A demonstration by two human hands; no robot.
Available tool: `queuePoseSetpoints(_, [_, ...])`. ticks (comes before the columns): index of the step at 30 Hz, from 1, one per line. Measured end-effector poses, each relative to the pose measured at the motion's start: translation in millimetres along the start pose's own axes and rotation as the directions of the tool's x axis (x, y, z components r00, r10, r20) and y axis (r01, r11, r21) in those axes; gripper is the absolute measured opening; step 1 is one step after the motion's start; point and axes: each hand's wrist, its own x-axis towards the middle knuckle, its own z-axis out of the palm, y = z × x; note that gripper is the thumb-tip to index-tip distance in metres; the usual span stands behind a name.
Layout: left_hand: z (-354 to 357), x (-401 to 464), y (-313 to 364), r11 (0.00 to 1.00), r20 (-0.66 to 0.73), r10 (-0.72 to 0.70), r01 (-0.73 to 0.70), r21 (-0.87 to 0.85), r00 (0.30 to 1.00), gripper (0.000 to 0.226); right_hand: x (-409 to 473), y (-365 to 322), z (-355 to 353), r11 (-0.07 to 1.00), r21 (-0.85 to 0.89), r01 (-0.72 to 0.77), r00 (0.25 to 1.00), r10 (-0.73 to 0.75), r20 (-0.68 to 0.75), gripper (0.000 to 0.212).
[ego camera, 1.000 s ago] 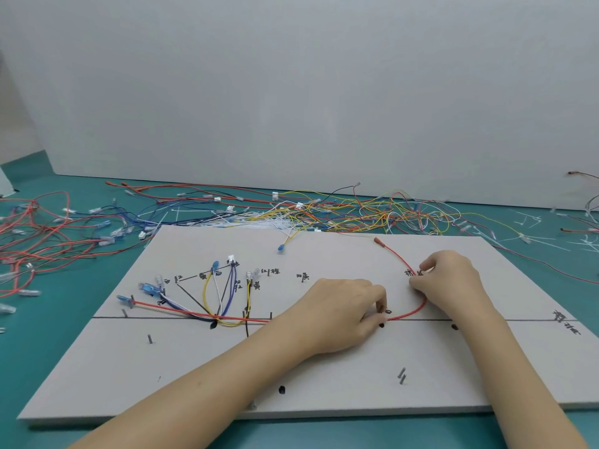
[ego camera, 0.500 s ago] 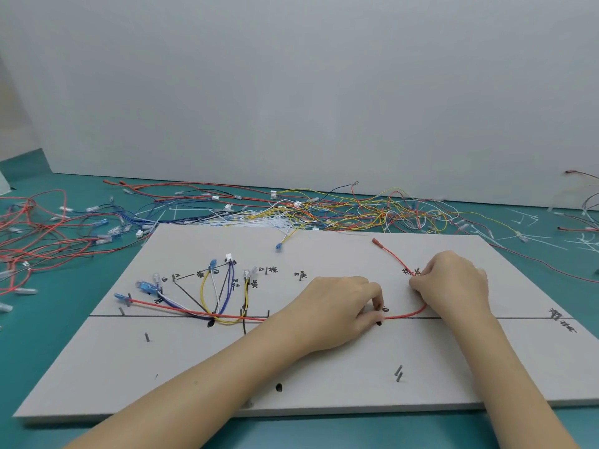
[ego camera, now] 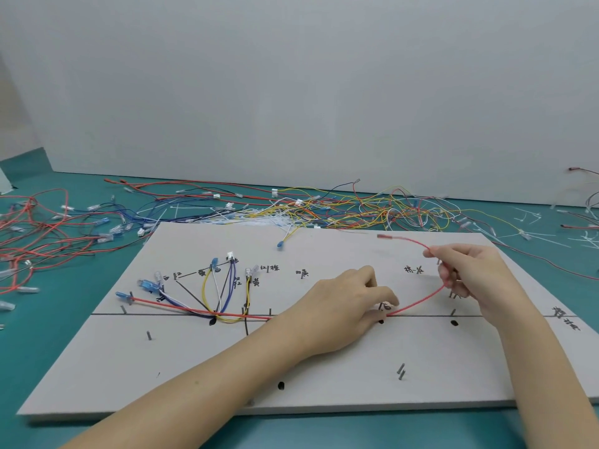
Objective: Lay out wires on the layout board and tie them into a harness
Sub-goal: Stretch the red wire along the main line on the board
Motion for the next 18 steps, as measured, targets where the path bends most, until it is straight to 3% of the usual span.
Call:
queuePoseSetpoints(5, [4.9,1.5,3.9,0.983,-0.003,0.117,-0.115,0.146,0.993,0.035,1.3,2.4,-6.7,0.996,-0.063,-0.061,0.998,0.061,-0.003,0.019])
queuePoseSetpoints(10, [5.7,1.7,3.0,0.978,0.011,0.144,-0.144,0.151,0.990,0.042,2.6,4.0,-15.2,0.999,0.015,-0.046,0.996,0.047,-0.077,0.008])
queuePoseSetpoints(13, [6.7,2.5,2.4,0.979,0.034,0.136,-0.139,0.152,0.990,0.046,4.3,5.5,-19.9,0.999,0.030,-0.032,0.993,0.035,-0.111,0.013])
queuePoseSetpoints(18, [7.5,2.2,1.0,0.985,0.053,0.110,-0.116,0.127,0.993,0.050,7.8,11.5,-26.3,0.982,-0.168,-0.092,0.980,0.059,-0.189,0.012])
